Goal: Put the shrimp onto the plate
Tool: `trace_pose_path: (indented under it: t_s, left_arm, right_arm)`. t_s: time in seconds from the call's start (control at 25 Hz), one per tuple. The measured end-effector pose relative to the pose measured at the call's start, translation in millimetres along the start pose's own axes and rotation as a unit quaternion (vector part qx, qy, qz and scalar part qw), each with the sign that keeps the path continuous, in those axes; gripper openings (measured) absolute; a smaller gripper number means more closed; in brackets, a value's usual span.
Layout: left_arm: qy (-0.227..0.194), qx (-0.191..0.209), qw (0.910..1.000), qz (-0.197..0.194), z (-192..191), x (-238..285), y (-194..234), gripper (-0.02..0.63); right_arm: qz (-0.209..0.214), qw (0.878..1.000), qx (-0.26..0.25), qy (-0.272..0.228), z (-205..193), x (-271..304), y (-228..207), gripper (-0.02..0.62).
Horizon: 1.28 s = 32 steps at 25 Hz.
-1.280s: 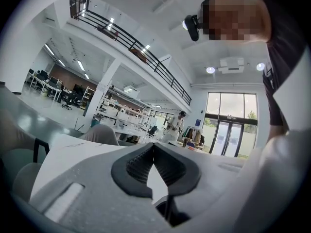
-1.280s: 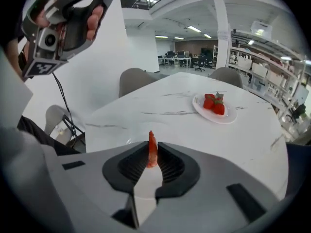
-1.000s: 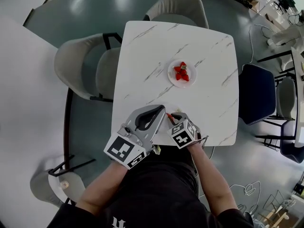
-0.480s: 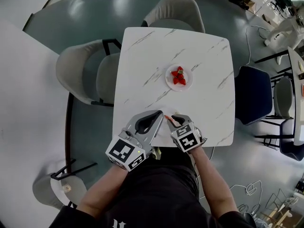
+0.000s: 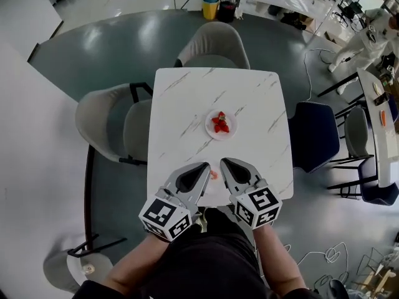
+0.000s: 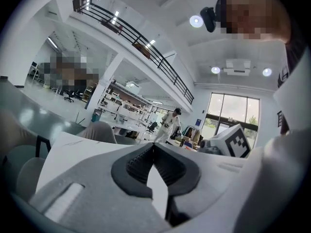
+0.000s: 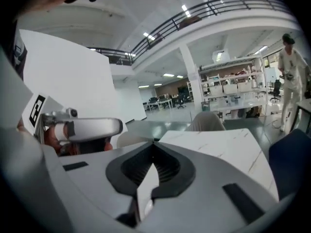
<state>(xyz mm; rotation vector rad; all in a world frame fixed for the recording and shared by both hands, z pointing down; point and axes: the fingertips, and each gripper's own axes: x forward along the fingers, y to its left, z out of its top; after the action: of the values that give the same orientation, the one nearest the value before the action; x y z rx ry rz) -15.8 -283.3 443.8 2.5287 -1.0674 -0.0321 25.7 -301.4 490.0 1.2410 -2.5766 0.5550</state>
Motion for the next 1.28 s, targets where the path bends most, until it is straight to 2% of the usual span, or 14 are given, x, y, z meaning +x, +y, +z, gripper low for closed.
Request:
trace_pose_path:
  t_s: [0.2,0.48,0.72,0.96,1.08,1.28]
  left_arm:
    - [-0.017,0.017,0.9995,-0.018,36,-2,-25,0.008]
    - [-0.042,0.053,0.9973,-0.027,81,-6,-44,0.008]
    - [-0.053,0.073,0.9952,-0.038,107,7,-43,0.008]
    - [-0.072,0.087,0.9926,-0.045,129,7,-52,0.008]
    - [-0.078,0.082,0.9929,-0.037,131,-1,-43,0.008]
    - [-0.077,0.081,0.9923,-0.054,130,12,-51,0.008]
  right_arm:
    - [-0.014,0.998,-0.002,-0.062,57,-30,12,0.003]
    - [-0.012,0.996,-0.003,-0.093,97,-54,26,0.003]
    - [-0.024,0.991,-0.019,-0.128,133,-62,26,0.003]
    - [-0.027,0.989,-0.027,-0.143,151,-68,26,0.002]
    - [-0.015,0.99,-0.034,-0.14,152,-58,35,0.002]
    - [-0.023,0.989,-0.037,-0.143,158,-66,25,0.002]
